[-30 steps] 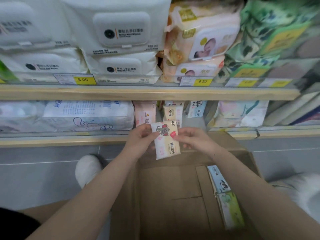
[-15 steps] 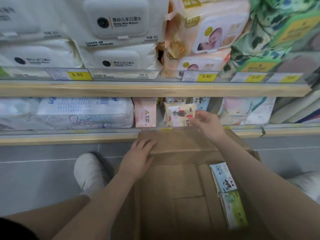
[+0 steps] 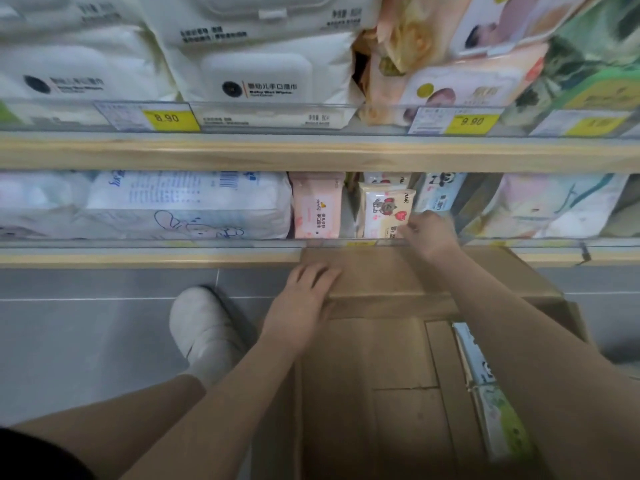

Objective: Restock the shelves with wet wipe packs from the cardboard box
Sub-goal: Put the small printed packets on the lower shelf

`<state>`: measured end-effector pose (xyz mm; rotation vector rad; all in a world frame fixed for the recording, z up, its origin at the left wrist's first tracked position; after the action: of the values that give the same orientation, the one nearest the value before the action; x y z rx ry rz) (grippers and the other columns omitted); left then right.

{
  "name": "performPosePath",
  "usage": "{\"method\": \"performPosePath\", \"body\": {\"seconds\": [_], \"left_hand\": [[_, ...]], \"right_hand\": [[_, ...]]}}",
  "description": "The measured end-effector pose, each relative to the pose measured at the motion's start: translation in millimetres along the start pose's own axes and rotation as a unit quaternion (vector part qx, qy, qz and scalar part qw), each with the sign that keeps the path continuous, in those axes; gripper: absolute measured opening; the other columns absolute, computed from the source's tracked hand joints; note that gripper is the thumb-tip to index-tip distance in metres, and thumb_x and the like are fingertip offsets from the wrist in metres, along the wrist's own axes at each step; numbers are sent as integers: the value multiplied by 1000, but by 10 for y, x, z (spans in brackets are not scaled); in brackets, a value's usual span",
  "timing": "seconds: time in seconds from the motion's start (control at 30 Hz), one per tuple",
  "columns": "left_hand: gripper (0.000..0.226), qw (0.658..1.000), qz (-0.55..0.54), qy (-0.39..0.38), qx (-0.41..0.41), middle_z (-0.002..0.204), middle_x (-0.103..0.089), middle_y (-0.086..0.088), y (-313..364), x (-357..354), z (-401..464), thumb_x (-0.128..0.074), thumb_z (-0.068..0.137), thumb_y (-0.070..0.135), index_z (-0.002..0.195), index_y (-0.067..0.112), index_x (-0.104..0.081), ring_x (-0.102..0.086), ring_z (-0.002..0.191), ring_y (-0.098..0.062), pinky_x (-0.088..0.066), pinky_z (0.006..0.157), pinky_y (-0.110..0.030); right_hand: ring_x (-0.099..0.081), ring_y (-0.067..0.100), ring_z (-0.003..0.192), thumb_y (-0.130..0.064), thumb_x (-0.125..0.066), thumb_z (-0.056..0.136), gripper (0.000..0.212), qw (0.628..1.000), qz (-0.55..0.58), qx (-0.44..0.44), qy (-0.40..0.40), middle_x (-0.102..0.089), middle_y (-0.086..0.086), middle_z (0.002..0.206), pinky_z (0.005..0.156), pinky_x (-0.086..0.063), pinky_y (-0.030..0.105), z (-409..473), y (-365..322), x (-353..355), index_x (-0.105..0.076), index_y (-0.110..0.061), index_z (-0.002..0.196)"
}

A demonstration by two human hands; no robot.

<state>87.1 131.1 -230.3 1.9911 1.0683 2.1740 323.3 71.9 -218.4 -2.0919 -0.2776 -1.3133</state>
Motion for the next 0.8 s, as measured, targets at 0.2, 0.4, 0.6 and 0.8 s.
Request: {"method": "performPosePath", "body": {"seconds": [0.2, 0.4, 0.6, 0.8], "left_hand": [[52, 999, 32, -33, 22, 146, -31, 3, 6, 43, -15, -47, 95, 29, 143, 26, -30, -23, 136, -19, -46, 97, -35], [54, 992, 81, -91, 36, 148, -27, 2, 185, 177, -106, -43, 95, 34, 144, 25, -24, -22, 138, -19, -28, 111, -43], [37, 999, 6, -53, -13, 128, -50, 3, 607, 351, -246, -46, 94, 30, 129, 21, -49, -48, 117, -17, -39, 100, -31], [31, 992, -78, -82, -56, 123, -54, 3, 1320, 141, -289, -51, 92, 25, 122, 21, -55, -52, 114, -16, -41, 96, -29]], "right_hand": [[-48, 36, 118, -26, -43, 99, 37, 999, -26, -8, -42, -43, 22, 134, 98, -38, 36, -210, 104, 93, -51, 0, 125], [-49, 32, 121, -21, -50, 95, 41, 1000, -7, 5, -13, -45, 17, 138, 102, -37, 34, -963, 430, 575, -49, -6, 134], [-57, 27, 111, -23, -57, 92, 37, 997, 43, -46, 52, -56, 12, 126, 90, -39, 25, -1685, 960, 787, -57, -9, 126], [-57, 29, 111, -20, -60, 89, 35, 985, 93, -117, 91, -58, 11, 122, 94, -43, 31, -2367, 1568, 719, -59, -8, 122]]}}
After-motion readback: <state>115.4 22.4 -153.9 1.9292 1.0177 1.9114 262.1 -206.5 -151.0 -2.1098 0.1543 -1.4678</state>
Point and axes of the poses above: each hand's wrist, its own z-axis towards the middle knuckle, its own x-axis out of the back of the hand, y = z × x, the point moved 5 cm from there along z, towards the middle knuckle
